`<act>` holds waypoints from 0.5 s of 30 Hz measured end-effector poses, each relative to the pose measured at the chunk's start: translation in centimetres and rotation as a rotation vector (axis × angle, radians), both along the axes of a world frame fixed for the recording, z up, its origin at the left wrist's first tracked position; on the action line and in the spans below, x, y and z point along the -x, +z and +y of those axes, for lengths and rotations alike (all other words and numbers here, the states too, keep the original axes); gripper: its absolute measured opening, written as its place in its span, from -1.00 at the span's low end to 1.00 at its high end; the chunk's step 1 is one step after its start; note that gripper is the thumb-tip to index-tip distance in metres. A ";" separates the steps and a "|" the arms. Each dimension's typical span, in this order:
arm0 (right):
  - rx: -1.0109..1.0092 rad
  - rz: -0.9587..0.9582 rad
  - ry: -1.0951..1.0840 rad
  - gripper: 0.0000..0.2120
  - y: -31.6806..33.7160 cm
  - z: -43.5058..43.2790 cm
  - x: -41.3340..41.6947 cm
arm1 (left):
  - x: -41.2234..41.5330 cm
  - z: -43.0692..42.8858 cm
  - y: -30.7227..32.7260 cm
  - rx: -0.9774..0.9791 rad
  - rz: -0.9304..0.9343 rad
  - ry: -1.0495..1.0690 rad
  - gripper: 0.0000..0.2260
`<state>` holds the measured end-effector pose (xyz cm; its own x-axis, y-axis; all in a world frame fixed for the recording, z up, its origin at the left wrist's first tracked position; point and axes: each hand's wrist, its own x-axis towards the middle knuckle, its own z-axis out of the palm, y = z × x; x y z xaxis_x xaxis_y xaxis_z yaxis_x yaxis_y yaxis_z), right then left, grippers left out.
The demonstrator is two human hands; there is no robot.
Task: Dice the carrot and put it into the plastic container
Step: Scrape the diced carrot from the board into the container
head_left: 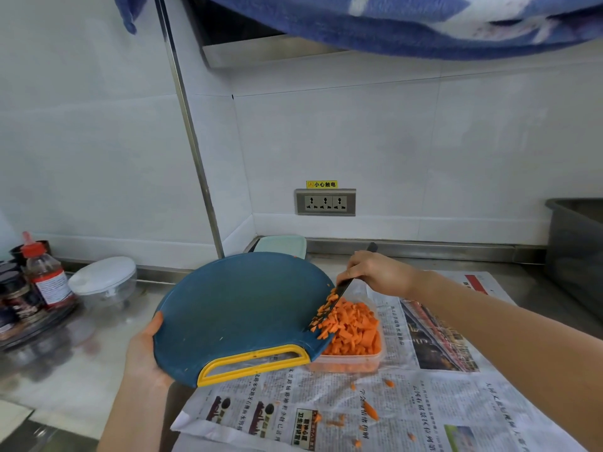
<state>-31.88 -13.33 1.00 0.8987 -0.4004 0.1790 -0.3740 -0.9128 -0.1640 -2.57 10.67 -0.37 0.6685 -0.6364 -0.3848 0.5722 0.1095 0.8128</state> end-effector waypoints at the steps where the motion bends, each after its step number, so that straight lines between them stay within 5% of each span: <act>1: 0.006 -0.001 0.002 -0.75 0.0 0.0 0.1 | 0.1 0.1 0.1 0.011 0.005 -0.005 -0.75; 15: 0.064 -0.025 -0.053 -0.64 -1.2 0.2 0.5 | -1.5 2.9 1.4 0.066 -0.108 0.012 -0.81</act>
